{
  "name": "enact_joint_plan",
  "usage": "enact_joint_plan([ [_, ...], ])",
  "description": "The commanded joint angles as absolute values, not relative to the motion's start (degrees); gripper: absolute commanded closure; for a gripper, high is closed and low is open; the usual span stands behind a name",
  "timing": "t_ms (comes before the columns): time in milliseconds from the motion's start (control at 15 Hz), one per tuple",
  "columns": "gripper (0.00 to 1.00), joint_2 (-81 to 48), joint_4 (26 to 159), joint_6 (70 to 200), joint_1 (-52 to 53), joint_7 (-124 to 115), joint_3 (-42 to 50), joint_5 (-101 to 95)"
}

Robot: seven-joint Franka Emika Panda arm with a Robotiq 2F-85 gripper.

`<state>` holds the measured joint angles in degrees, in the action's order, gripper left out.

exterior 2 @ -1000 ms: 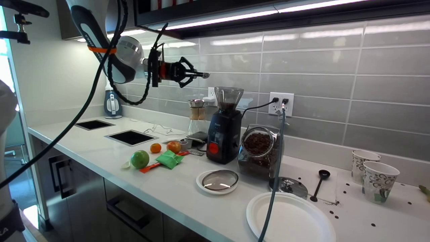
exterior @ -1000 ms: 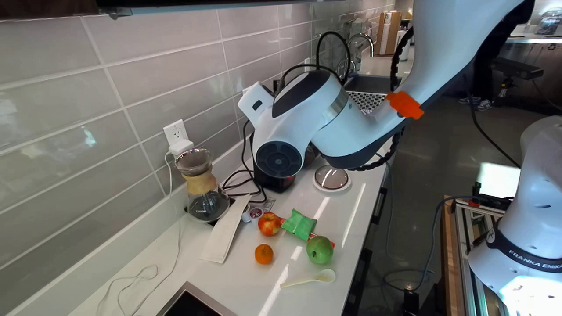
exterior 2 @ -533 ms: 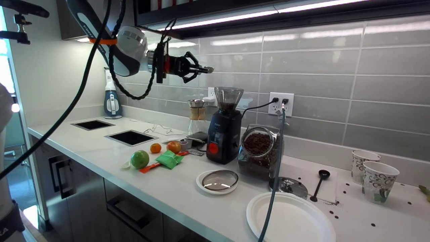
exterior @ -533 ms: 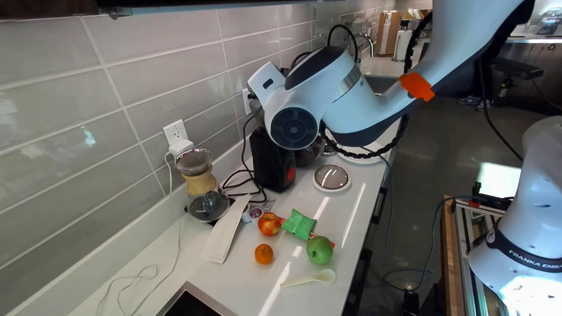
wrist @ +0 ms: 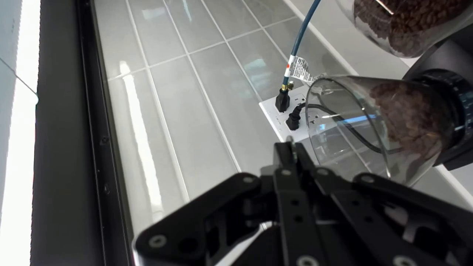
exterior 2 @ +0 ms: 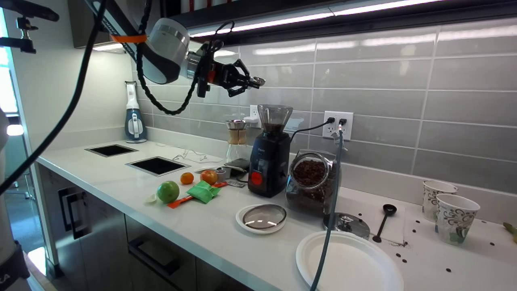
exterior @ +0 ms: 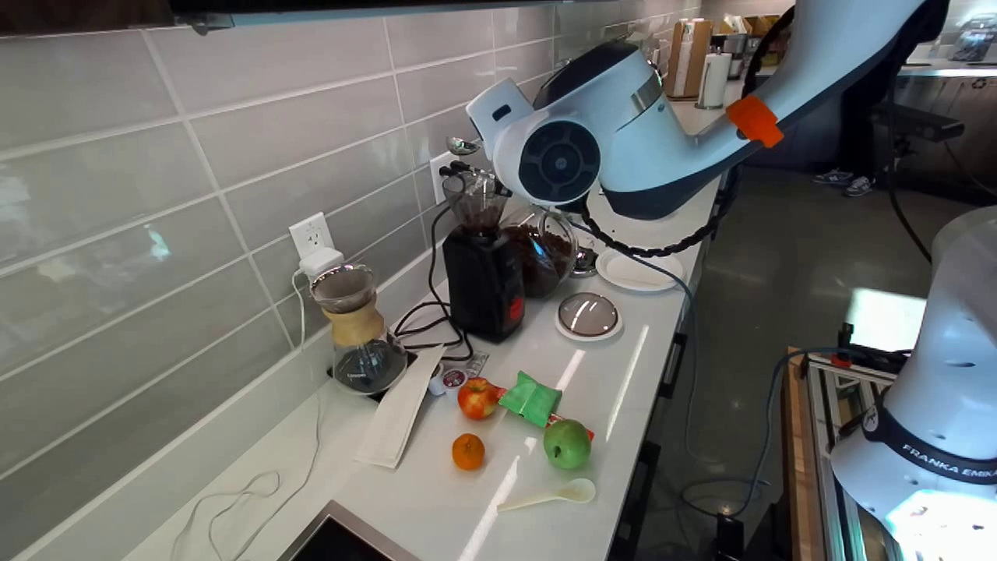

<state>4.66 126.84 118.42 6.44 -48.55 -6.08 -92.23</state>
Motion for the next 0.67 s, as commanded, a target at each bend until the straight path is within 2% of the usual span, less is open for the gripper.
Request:
enact_joint_plan([
  [0, 0.96, 4.7, 126.8, 118.4, 6.5, -48.5, -6.0, -92.1],
  [600, 0.99, 6.2, 127.0, 122.3, 5.9, -48.7, -5.0, -88.7],
])
